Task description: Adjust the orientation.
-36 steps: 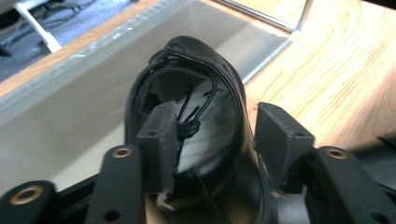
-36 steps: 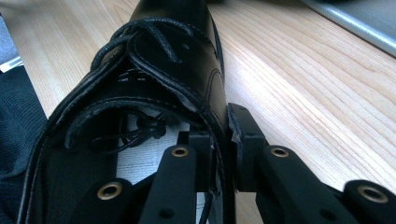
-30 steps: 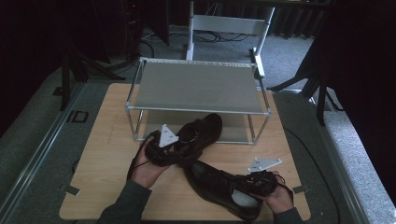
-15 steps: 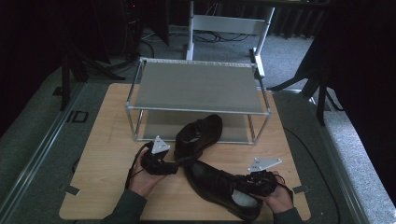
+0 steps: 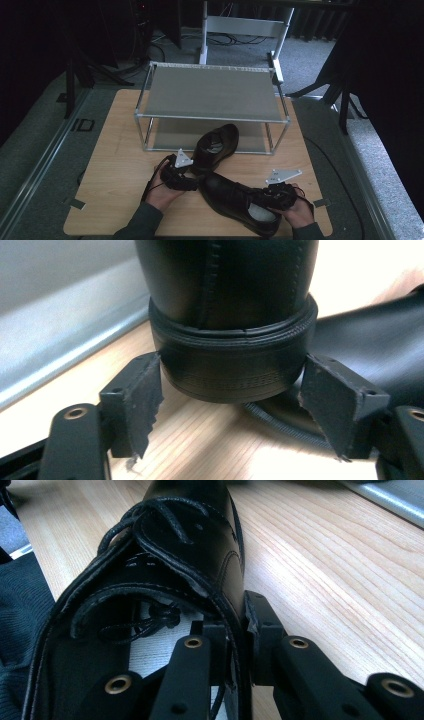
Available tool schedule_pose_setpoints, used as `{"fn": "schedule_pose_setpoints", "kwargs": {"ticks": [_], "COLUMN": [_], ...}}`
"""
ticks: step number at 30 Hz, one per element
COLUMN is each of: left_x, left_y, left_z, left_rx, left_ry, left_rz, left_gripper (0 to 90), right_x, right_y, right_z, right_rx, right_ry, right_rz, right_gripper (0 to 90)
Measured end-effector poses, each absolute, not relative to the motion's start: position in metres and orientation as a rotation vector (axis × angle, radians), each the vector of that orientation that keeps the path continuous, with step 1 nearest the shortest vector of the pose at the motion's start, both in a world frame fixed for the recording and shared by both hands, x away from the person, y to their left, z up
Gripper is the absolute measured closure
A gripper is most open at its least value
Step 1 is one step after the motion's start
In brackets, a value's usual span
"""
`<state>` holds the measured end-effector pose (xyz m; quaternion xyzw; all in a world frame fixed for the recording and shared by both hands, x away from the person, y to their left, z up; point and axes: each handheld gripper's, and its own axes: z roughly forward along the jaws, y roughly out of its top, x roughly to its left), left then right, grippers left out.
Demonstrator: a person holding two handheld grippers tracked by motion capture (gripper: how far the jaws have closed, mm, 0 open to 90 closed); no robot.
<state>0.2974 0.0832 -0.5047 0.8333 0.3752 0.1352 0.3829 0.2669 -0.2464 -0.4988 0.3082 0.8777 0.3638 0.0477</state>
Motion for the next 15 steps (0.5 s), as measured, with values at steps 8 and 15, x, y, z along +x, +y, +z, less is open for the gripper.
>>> {"fn": "schedule_pose_setpoints", "kwargs": {"ticks": [8,15], "left_x": [0.304,0.316], "left_y": [0.05,0.017], "left_z": [-0.498,-0.496], "left_rx": [2.132,2.164], "left_ry": [0.899,0.755], "left_rz": [0.263,0.173], "left_gripper": [42.1,58.2], "right_x": [0.266,0.266], "right_y": [-0.246,-0.245], "right_z": [-0.498,-0.498], "right_rx": [0.933,0.931], "right_ry": [2.693,2.698], "right_rz": [1.12,1.124], "right_gripper": [82.7,82.5]}}
